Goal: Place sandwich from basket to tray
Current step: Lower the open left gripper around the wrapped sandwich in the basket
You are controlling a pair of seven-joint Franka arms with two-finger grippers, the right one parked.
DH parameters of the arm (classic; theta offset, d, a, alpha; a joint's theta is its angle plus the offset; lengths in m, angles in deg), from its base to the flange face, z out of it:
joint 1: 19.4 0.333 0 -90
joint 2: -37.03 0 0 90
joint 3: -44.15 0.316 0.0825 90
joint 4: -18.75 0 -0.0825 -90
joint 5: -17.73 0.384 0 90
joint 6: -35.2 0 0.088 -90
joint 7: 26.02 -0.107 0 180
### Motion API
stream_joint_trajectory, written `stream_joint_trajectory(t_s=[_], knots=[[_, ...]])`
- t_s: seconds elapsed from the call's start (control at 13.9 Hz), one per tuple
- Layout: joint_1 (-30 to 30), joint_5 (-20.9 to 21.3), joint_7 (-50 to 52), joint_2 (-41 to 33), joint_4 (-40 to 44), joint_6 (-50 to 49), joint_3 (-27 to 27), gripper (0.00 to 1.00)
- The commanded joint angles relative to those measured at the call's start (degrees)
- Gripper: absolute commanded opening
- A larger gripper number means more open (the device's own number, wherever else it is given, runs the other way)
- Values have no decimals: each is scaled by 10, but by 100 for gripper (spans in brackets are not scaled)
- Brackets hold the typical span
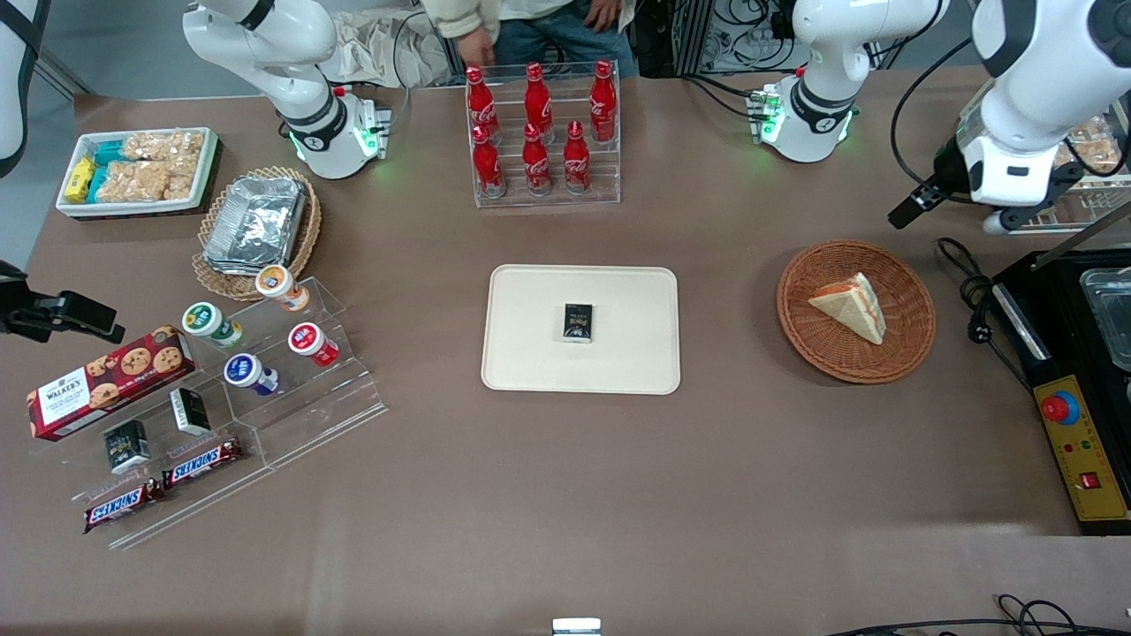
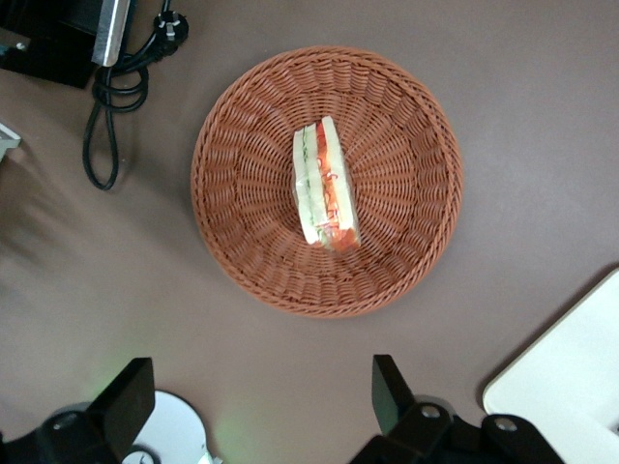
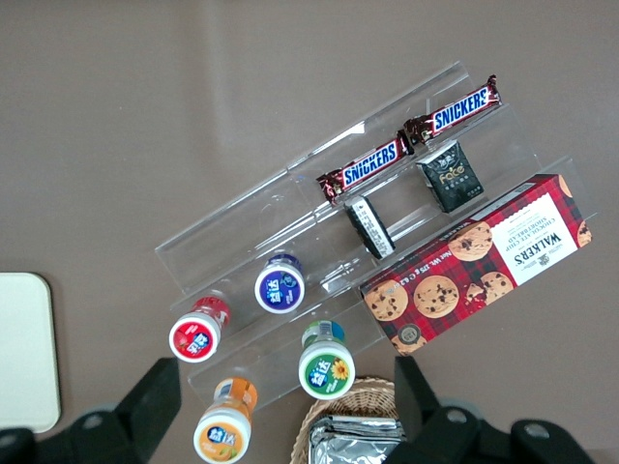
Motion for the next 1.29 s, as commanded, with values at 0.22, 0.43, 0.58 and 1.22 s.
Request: stream_joint_trajectory(t_s=[0.22,0.43,0.58,1.22], knots=[[17,3,24,3,-78,106,-6,100],[17,3,74,51,-80,154,-6,100],[17,3,96,79,-85,181,-6,100],[11,3,145,180,-91,260,-7,100]])
